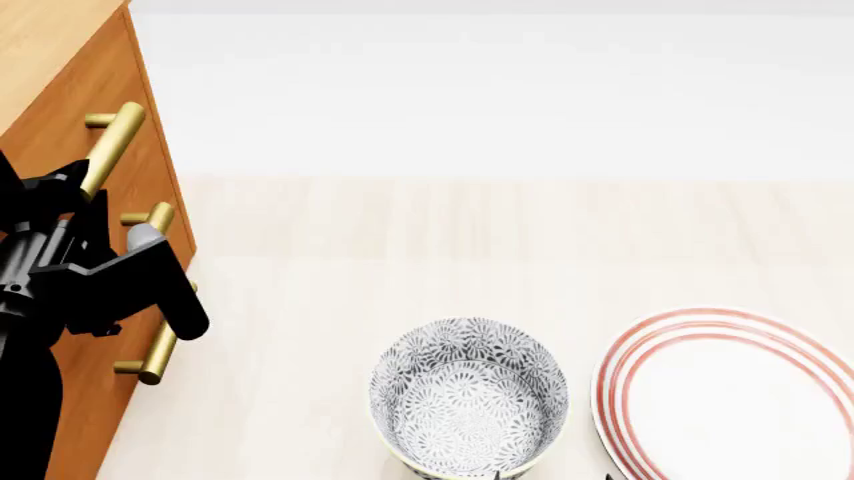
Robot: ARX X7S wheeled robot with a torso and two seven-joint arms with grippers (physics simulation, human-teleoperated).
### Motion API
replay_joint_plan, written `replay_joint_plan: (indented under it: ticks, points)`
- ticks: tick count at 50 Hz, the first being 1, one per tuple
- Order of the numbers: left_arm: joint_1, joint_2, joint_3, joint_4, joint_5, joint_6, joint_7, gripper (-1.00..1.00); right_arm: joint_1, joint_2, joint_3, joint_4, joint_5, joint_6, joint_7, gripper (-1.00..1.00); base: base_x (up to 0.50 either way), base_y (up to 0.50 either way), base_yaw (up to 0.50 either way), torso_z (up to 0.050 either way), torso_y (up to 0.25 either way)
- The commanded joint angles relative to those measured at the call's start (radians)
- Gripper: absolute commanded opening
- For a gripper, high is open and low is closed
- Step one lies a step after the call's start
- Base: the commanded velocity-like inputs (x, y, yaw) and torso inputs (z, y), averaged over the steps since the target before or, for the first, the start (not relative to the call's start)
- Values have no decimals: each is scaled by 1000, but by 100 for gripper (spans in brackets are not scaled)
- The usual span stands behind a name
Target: Open the top drawer of the cabinet.
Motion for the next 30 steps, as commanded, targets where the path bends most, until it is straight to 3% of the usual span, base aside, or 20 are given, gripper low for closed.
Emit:
replay_joint_plan:
  ticks: [1, 30]
  points:
    - [-5, 24, -12, -10, 14, 10, 17, -100, 1, -7, 9, 2, -7, 0, -10, 100, 0, 0, 0, 0, 0]
    - [-33, 137, 77, -8, 44, 24, 46, -100, 7, -2, 9, 10, 17, -6, -8, 100, 5, 0, -4, 0, 0]
